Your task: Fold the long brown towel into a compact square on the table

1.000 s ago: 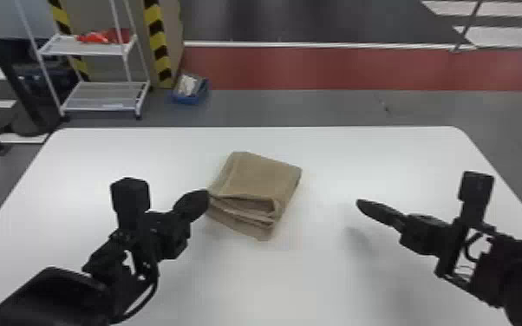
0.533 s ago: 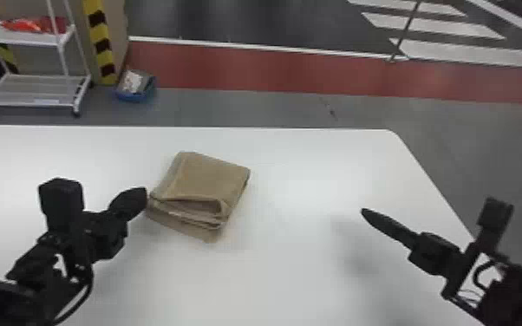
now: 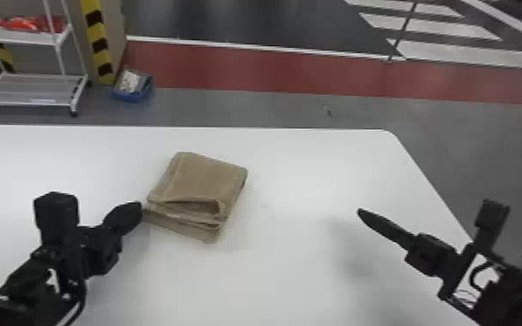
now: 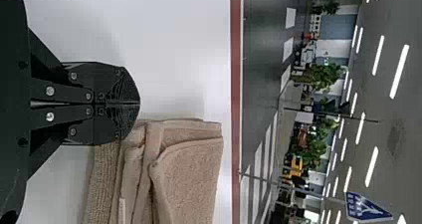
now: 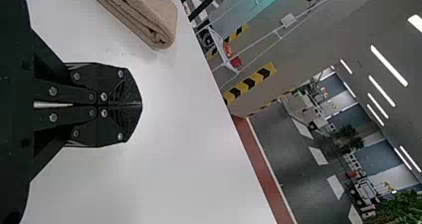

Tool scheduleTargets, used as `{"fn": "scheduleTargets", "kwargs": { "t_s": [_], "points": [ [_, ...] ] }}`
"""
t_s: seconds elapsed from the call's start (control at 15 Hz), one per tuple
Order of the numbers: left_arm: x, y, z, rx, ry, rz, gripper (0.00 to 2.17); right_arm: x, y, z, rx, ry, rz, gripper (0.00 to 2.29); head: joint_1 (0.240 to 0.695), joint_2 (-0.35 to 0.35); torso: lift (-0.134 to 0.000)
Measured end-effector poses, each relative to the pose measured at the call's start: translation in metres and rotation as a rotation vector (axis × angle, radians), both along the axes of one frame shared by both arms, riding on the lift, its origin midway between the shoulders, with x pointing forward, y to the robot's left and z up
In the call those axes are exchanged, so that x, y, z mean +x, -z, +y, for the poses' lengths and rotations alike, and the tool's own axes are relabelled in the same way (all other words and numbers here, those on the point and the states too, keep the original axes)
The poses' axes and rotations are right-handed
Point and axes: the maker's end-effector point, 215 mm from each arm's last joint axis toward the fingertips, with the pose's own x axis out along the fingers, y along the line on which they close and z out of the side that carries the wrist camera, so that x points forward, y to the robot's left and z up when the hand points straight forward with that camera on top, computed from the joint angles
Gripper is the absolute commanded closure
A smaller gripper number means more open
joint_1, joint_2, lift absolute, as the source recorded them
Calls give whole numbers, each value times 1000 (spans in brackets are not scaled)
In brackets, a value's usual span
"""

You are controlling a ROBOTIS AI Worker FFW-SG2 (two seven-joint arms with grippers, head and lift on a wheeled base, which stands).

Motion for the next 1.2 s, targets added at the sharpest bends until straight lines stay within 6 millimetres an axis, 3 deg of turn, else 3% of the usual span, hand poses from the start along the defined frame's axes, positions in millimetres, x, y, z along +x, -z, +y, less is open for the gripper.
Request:
{"fn": "scheduleTargets", "kwargs": {
  "t_s": [0.6, 0.73, 0.87, 1.0, 1.13, 1.2],
  "points": [
    [-54, -11, -58, -86, 91, 19, 1447, -2, 2, -4, 22, 12, -7, 2192, 695, -271, -128],
    [-56, -17, -61, -90, 80, 10, 1443, -2, 0, -4, 27, 13, -15, 2192, 695, -280, -128],
    [-50, -34, -48, -87, 50, -26, 1386, -2, -3, -4, 30, 6, -26, 2172, 695, -271, -128],
    [-42, -64, -22, -74, -12, -85, 937, 1, -15, -5, -19, -10, -58, 2081, 695, -237, -128],
    [-40, -96, 0, -63, -64, -145, 208, 6, -30, 1, -93, -38, -88, 1936, 695, -207, -128],
    [-40, -113, 9, -54, -88, -177, 80, 10, -39, 7, -132, -55, -106, 1858, 695, -182, -128]
  ]
}}
